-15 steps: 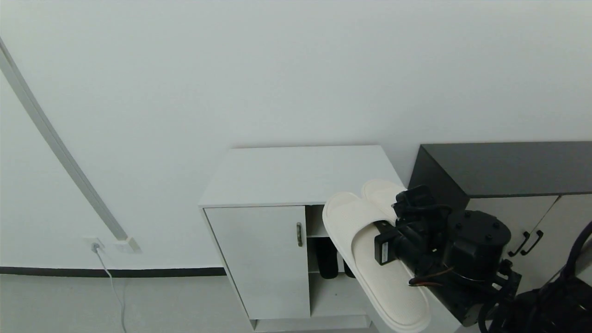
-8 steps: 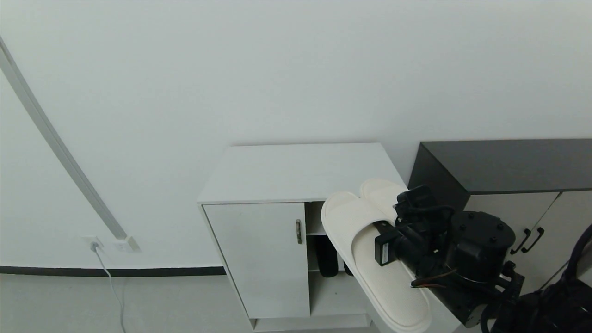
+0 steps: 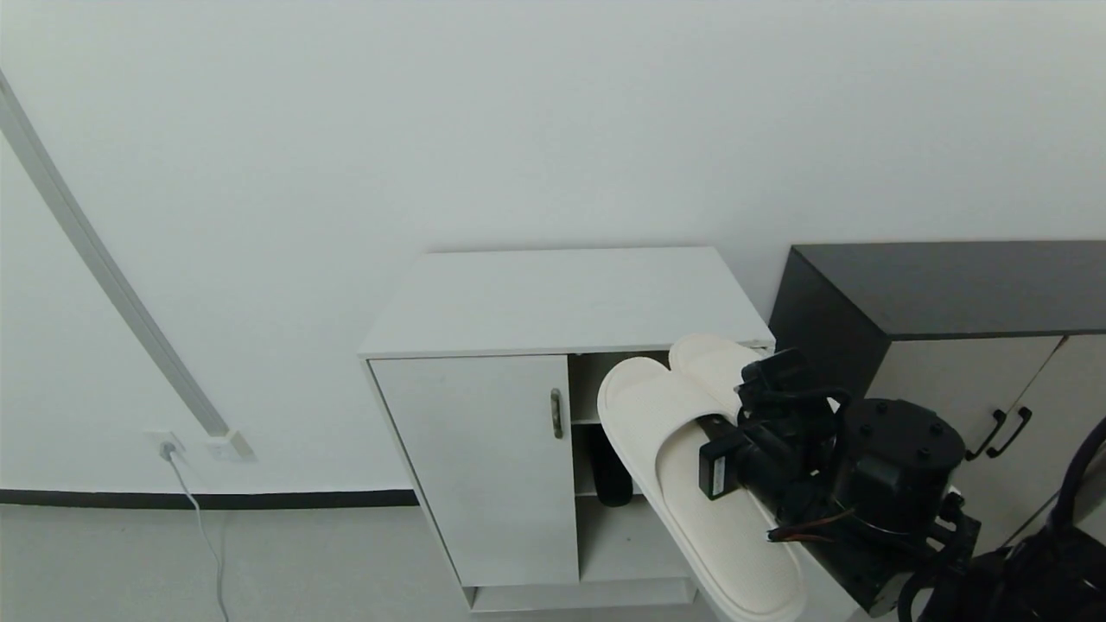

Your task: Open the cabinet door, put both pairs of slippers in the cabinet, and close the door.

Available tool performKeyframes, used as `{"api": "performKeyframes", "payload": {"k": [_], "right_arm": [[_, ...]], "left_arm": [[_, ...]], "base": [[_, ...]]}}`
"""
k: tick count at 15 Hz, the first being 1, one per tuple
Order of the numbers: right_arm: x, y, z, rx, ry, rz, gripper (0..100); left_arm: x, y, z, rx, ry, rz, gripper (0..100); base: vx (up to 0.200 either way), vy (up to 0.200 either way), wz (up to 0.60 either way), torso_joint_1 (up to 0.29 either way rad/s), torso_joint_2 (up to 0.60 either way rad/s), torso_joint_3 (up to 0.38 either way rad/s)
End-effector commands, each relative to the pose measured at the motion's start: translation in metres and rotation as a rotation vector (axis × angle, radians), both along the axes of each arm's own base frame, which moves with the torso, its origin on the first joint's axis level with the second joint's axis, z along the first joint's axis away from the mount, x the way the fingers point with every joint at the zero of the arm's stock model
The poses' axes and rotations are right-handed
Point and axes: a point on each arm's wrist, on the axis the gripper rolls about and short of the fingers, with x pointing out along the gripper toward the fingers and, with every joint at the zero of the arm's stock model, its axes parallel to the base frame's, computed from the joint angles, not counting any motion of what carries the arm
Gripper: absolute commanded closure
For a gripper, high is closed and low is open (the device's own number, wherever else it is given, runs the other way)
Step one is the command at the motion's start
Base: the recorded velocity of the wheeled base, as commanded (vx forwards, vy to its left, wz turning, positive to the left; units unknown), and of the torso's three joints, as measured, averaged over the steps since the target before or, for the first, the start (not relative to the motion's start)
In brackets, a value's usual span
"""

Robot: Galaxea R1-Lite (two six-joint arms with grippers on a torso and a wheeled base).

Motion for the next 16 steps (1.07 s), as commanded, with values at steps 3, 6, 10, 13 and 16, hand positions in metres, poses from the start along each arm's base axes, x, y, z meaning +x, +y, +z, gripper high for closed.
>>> {"api": "performKeyframes", "payload": {"k": [3, 6, 10, 13, 16], "right_arm": [[0.0019, 0.0021, -0.0051, -0.007, -0.003, 0.002, 100], [0.0017, 0.0020, -0.0054, -0.007, -0.001, 0.005, 100], [0.0009, 0.0016, -0.0085, -0.008, -0.002, 0.017, 100], [0.0011, 0.0020, -0.0077, 0.001, -0.012, 0.023, 100], [0.0014, 0.0023, -0.0094, -0.001, -0.010, 0.023, 100]], "left_arm": [[0.0000, 0.0000, 0.0000, 0.000, 0.000, 0.000, 100], [0.0000, 0.0000, 0.0000, 0.000, 0.000, 0.000, 100], [0.0000, 0.0000, 0.0000, 0.000, 0.000, 0.000, 100], [0.0000, 0.0000, 0.0000, -0.002, 0.000, 0.000, 100], [0.0000, 0.0000, -0.0002, -0.002, 0.001, 0.000, 100]], "base": [[0.000, 0.000, 0.00, -0.183, 0.43, 0.238], [0.000, 0.000, 0.00, -0.227, 0.54, 0.307], [0.000, 0.000, 0.00, -0.220, 0.54, 0.322], [0.000, 0.000, 0.00, -0.201, 0.52, 0.316], [0.000, 0.000, 0.00, -0.186, 0.50, 0.321]]}}
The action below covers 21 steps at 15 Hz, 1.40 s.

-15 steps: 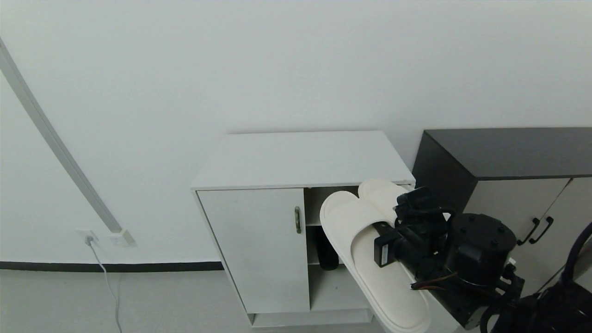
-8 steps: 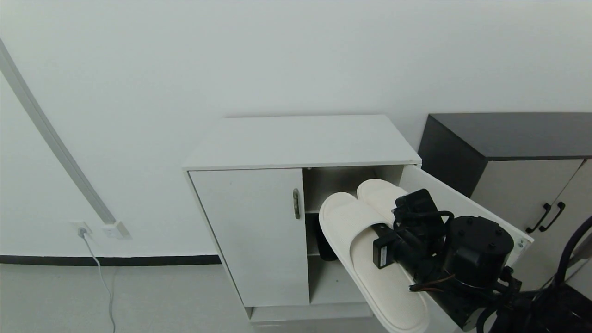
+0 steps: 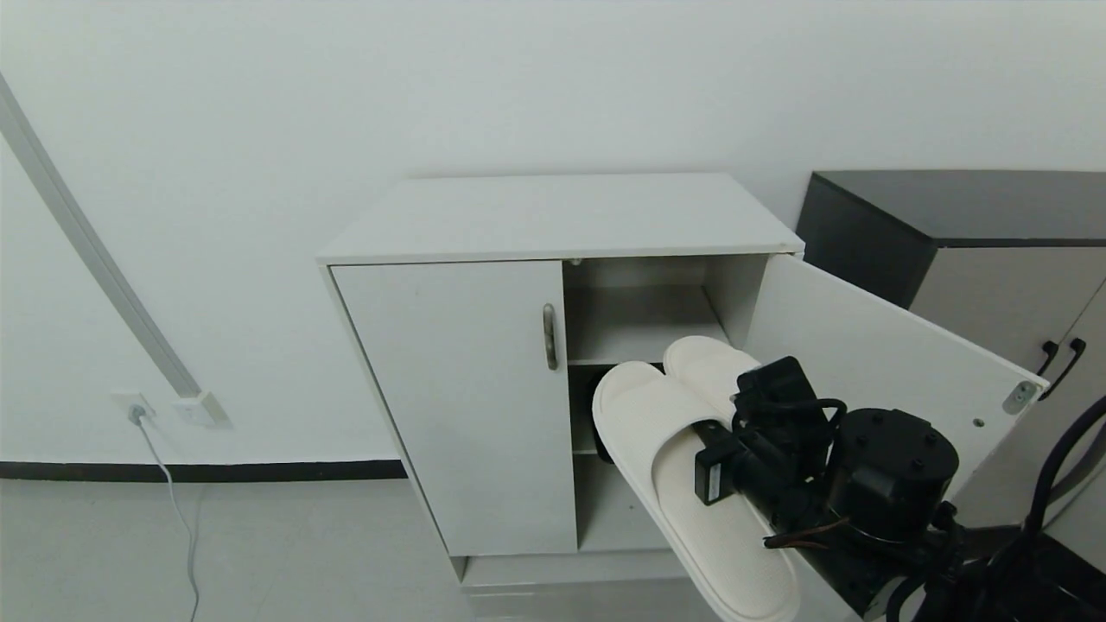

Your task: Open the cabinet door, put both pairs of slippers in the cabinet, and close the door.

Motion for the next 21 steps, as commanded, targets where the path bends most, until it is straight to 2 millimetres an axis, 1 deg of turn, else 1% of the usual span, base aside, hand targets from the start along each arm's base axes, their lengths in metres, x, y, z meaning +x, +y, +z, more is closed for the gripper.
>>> {"api": "performKeyframes", "payload": {"k": [1, 9, 16, 20, 21], "right_arm": [[0.001, 0.001, -0.003, -0.006, 0.006, 0.000, 100], [0.001, 0.001, -0.009, -0.011, 0.011, 0.000, 100], [0.002, 0.002, -0.015, -0.012, 0.004, 0.002, 100], [0.000, 0.001, -0.015, -0.009, -0.006, 0.018, 100], [-0.005, -0.002, -0.019, -0.058, -0.012, 0.029, 100]], "left_arm": [[0.000, 0.000, 0.000, 0.001, 0.000, 0.000, 100], [0.000, 0.000, 0.000, 0.001, 0.001, 0.000, 100], [0.000, 0.000, 0.000, 0.001, 0.001, 0.000, 100], [0.000, 0.000, 0.000, 0.001, 0.000, 0.000, 100], [0.000, 0.000, 0.000, 0.001, 0.001, 0.000, 100]], "base": [[0.000, 0.000, 0.00, -0.173, 0.51, 0.325], [0.000, 0.000, 0.00, -0.134, 0.48, 0.331], [0.000, 0.000, 0.00, -0.049, 0.43, 0.380], [0.000, 0.000, 0.00, -0.001, 0.10, 0.099], [0.000, 0.000, 0.00, 0.000, 0.00, 0.000]]}}
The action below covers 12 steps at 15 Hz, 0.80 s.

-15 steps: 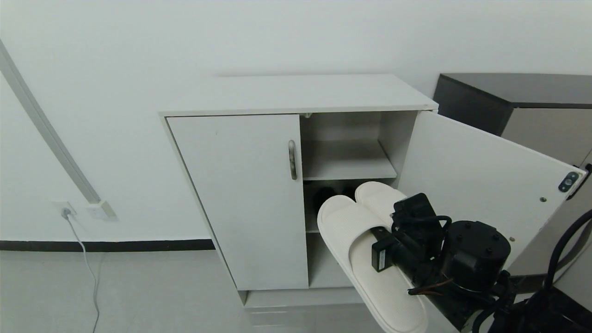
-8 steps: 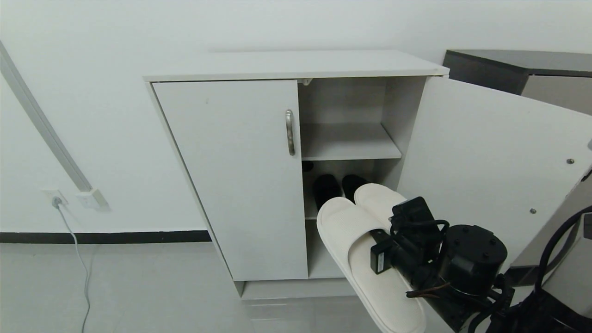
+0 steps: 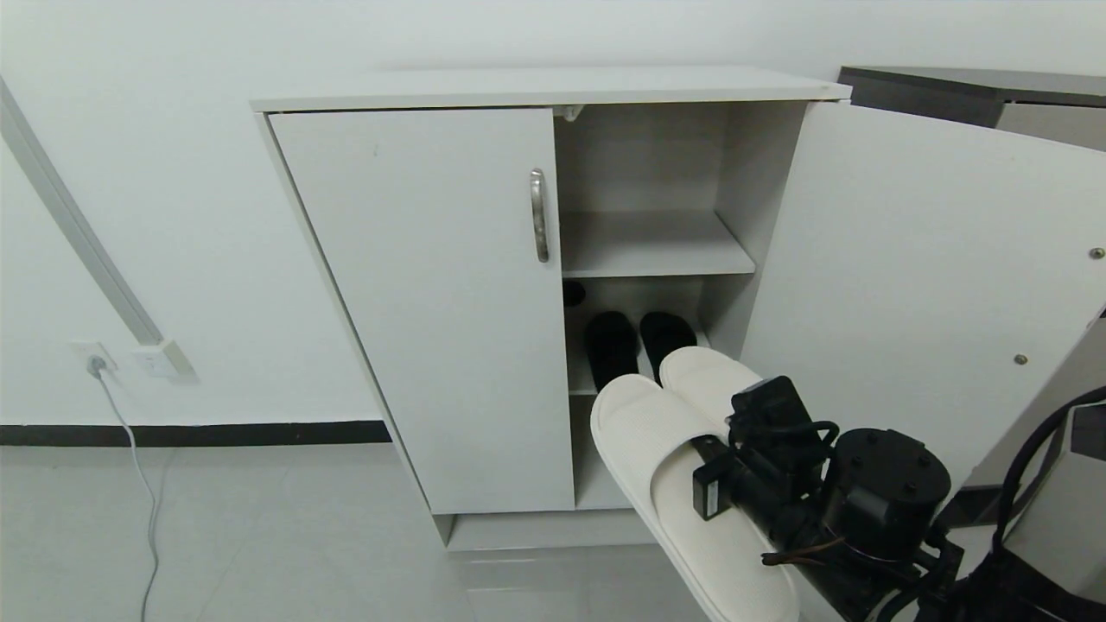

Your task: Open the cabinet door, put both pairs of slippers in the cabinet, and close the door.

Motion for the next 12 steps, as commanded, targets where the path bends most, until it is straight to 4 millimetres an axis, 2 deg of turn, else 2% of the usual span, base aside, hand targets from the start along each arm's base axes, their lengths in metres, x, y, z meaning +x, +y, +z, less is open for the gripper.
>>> {"api": "performKeyframes", "payload": {"k": [1, 4, 6, 9, 12], "right_arm": [[-0.008, -0.001, -0.008, -0.057, 0.014, 0.042, 100], [-0.008, 0.000, -0.005, -0.054, 0.003, 0.039, 100], [0.002, 0.018, 0.013, 0.001, -0.033, -0.057, 100], [0.018, 0.052, 0.046, 0.050, 0.094, -0.269, 100], [0.009, 0.054, 0.081, 0.024, 0.216, -0.303, 100]], "left_arm": [[0.000, 0.000, 0.000, -0.001, 0.000, 0.000, 100], [0.000, 0.000, 0.000, 0.000, -0.001, -0.001, 100], [0.000, 0.000, 0.000, 0.000, -0.001, 0.000, 100], [0.000, 0.000, 0.000, 0.002, 0.000, -0.001, 100], [0.000, 0.000, 0.000, 0.002, 0.000, -0.001, 100]], "base": [[0.000, 0.000, 0.00, 0.000, 0.00, 0.000], [0.000, 0.000, 0.00, 0.000, 0.00, 0.000], [0.000, 0.000, 0.00, 0.000, 0.00, 0.000], [0.000, 0.000, 0.00, 0.000, 0.00, 0.000], [0.000, 0.000, 0.00, 0.000, 0.00, 0.000]]}}
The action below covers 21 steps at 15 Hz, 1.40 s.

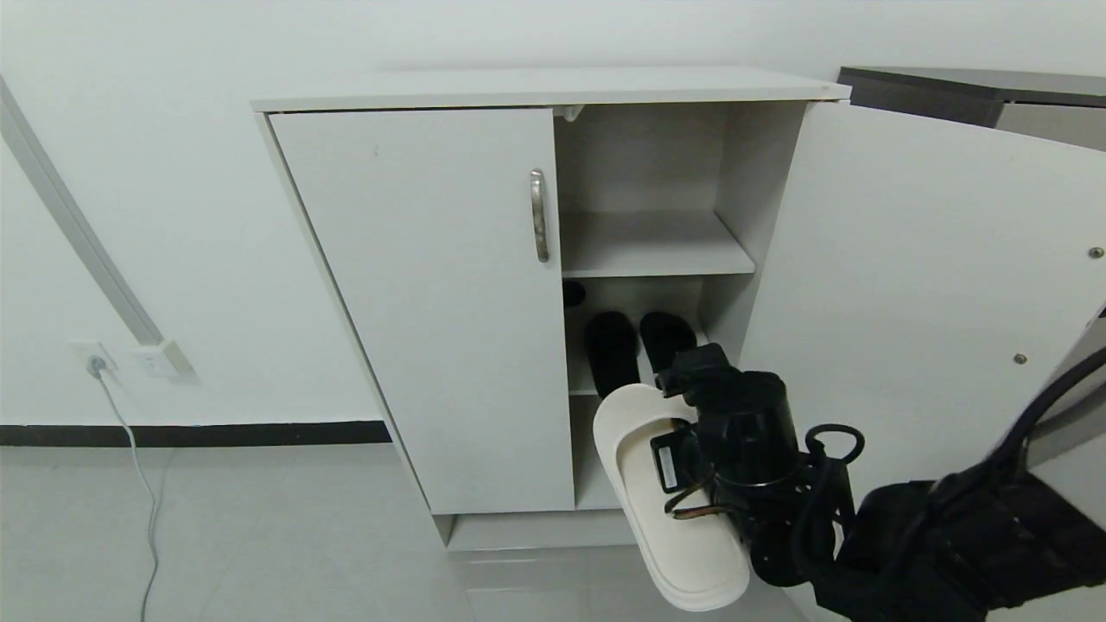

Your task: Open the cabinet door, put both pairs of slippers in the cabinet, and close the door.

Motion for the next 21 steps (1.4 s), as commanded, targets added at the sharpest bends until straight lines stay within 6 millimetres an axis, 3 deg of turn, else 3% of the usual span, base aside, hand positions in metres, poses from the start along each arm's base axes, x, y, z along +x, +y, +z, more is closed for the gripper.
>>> {"api": "performKeyframes", "payload": {"k": [1, 4, 7, 15, 18, 21], "right_arm": [[-0.012, 0.003, 0.075, 0.163, -0.031, -0.028, 100], [-0.011, 0.002, 0.119, 0.220, -0.029, -0.098, 100], [-0.007, 0.004, 0.136, 0.202, -0.083, -0.094, 100], [0.005, 0.008, 0.128, 0.178, -0.080, -0.111, 100], [0.008, 0.008, 0.125, 0.171, -0.077, -0.117, 100], [0.010, 0.007, 0.125, 0.168, -0.078, -0.122, 100]], "left_arm": [[0.000, 0.000, 0.000, 0.000, 0.000, -0.001, 100], [0.000, 0.000, 0.000, 0.000, 0.000, -0.001, 100], [0.000, 0.000, 0.000, 0.000, 0.000, -0.001, 100], [0.000, 0.000, 0.000, 0.002, 0.000, 0.002, 100], [0.000, 0.000, 0.000, 0.002, 0.000, 0.001, 100], [0.000, 0.000, 0.000, 0.002, 0.000, 0.001, 100]], "base": [[0.000, 0.000, 0.00, 0.000, 0.00, 0.000], [0.000, 0.000, 0.00, 0.000, 0.00, 0.000], [0.000, 0.000, 0.00, 0.000, 0.00, 0.000], [0.000, 0.000, 0.00, 0.000, 0.00, 0.000], [0.200, 0.000, 0.00, -0.001, 0.00, 0.002], [0.000, 0.000, 0.00, 0.000, 0.00, 0.000]]}}
